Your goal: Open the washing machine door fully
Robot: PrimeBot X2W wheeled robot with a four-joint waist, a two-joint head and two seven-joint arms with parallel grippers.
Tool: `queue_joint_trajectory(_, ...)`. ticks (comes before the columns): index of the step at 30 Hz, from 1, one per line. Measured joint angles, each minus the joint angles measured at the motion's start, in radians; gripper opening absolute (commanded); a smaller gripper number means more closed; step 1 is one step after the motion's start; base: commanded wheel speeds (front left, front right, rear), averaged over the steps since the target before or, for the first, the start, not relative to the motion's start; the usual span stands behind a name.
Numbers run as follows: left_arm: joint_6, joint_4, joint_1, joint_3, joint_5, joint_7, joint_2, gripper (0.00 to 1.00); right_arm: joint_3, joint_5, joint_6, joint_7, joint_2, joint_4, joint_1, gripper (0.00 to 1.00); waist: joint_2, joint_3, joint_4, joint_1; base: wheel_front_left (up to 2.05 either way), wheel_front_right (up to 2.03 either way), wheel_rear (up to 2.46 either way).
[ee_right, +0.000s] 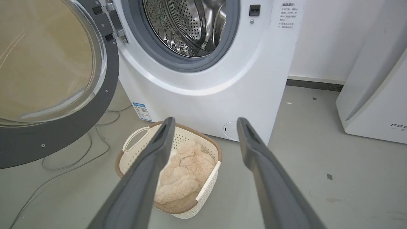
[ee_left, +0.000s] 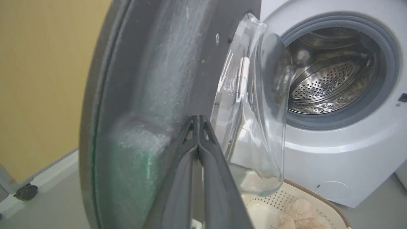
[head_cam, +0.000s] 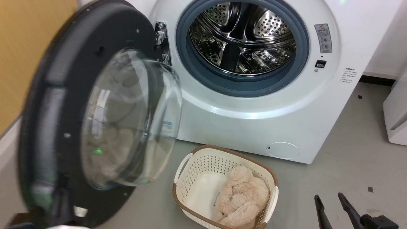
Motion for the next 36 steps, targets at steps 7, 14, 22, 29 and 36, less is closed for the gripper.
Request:
queue_joint_trajectory(7,-0.024,0.173,-0.090,0.143,-0.092,-0.058,0.054,0.00,0.002,0.004,0.000,0.001,0.000,0.001,-0.010,1.00,0.0000,0.008,-0.009,0.0000,0.00,0.00,0.00)
queue_joint_trajectory(14,-0.072,0.403,-0.218,0.218,-0.140,-0.134,0.117,0.00,-0.004,0.004,0.000,0.009,0.000,0.000,-0.011,1.00,0.0000,0.017,-0.017,0.0000,0.00,0.00,0.00)
queue_joint_trajectory(22,-0.115,0.575,-0.287,0.241,-0.146,-0.184,0.134,0.00,-0.007,0.004,0.000,0.013,0.000,-0.002,-0.012,1.00,0.0000,0.017,-0.022,0.0000,0.00,0.00,0.00)
queue_joint_trajectory(29,-0.123,0.581,-0.265,0.235,-0.125,-0.193,0.096,0.00,-0.005,0.006,0.000,0.013,0.000,0.000,-0.012,1.00,0.0000,-0.001,-0.025,0.0000,0.00,0.00,0.00)
queue_joint_trajectory(36,-0.123,0.433,-0.100,0.172,-0.081,-0.198,0.009,0.04,-0.014,0.014,0.000,0.010,0.000,0.008,-0.011,1.00,0.0000,-0.022,-0.019,0.0000,0.00,0.00,0.00)
